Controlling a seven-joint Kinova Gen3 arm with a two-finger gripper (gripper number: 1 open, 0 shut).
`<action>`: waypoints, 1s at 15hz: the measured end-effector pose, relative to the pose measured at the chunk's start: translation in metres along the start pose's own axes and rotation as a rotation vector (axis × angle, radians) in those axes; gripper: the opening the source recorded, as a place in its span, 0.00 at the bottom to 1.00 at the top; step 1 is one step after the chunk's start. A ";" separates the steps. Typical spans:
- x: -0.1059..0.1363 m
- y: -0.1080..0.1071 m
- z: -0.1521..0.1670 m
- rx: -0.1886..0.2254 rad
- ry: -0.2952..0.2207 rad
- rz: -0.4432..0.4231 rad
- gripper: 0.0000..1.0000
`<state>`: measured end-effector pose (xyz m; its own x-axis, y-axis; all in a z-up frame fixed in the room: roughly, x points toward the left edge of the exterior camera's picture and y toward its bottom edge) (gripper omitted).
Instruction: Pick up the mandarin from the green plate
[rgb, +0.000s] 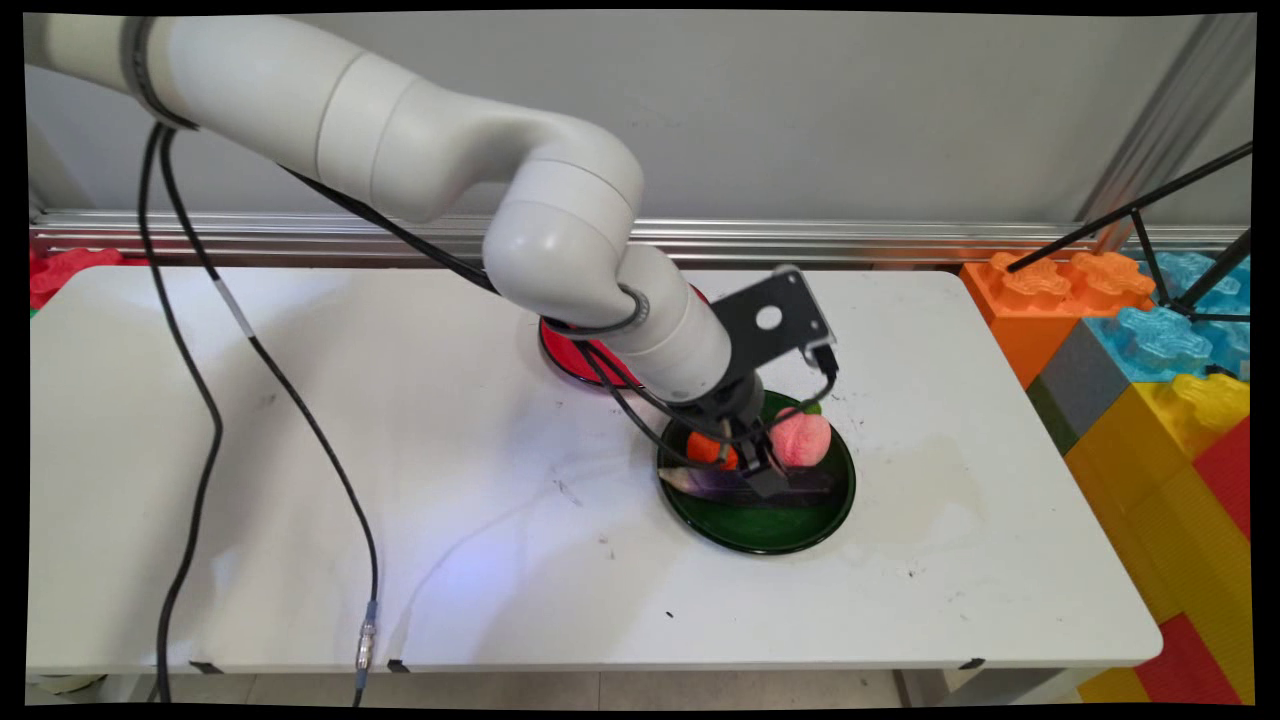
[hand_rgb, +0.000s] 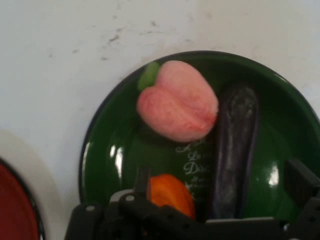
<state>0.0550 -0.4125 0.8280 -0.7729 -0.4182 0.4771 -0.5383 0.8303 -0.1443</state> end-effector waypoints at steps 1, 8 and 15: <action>0.000 -0.002 -0.002 0.010 0.000 -0.037 1.00; -0.010 -0.012 -0.006 0.043 0.000 -0.236 1.00; -0.025 -0.026 0.001 0.054 0.008 -0.375 1.00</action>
<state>0.0876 -0.4236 0.8189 -0.5164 -0.6864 0.5120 -0.8003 0.5996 -0.0034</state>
